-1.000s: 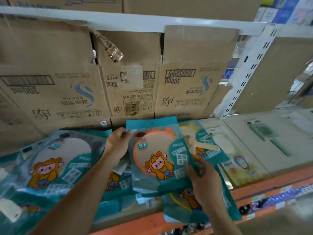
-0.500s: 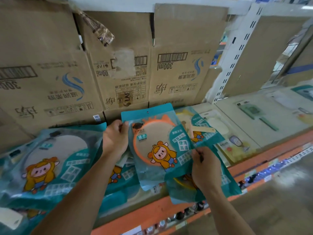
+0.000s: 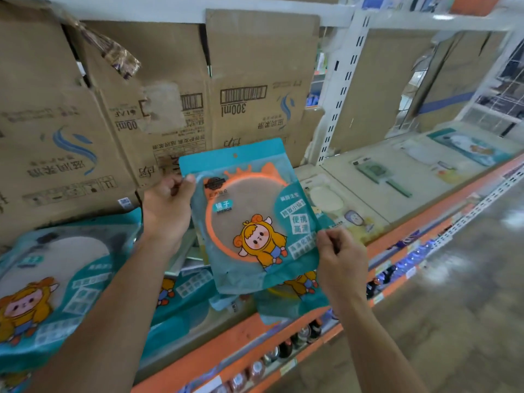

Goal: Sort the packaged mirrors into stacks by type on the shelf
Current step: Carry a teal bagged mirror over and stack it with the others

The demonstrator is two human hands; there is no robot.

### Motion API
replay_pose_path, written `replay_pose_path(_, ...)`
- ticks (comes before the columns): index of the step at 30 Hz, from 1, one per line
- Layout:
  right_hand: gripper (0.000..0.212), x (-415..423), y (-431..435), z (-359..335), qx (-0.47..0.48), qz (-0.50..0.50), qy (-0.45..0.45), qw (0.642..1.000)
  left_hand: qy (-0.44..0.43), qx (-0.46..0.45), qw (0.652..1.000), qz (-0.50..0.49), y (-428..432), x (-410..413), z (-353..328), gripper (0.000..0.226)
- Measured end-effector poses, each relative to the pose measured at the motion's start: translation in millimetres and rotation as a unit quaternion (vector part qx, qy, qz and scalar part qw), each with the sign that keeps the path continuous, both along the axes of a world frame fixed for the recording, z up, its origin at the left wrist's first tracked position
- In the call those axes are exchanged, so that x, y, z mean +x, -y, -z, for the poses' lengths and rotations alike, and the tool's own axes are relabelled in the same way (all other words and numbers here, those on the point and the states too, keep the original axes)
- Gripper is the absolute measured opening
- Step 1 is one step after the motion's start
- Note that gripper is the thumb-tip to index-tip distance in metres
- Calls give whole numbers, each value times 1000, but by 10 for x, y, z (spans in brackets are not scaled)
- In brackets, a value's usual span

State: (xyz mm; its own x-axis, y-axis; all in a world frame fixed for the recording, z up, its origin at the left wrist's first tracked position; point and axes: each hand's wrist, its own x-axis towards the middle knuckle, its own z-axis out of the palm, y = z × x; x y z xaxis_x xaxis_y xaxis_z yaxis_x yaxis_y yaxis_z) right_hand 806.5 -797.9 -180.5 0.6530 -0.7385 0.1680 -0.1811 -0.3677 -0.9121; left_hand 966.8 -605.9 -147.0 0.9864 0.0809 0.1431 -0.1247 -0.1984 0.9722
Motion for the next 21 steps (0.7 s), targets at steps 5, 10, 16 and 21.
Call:
replay_pose_path(5,17,-272,177,24,102,11,17,995,-45,-15,999,10,270,-220,-20,26)
replay_pose_path(10,15,-595,413,66,125,14,26,992,-73,-47,996,30,606,-459,-51,21)
replay_pose_path(16,17,-933,877,39,135,23,25,990,-95,-61,993,35,1145,-770,-70,17)
replay_pose_path(21,16,-1150,1319,35,146,22,40,988,-90,-52,994,43,1582,-933,-141,19)
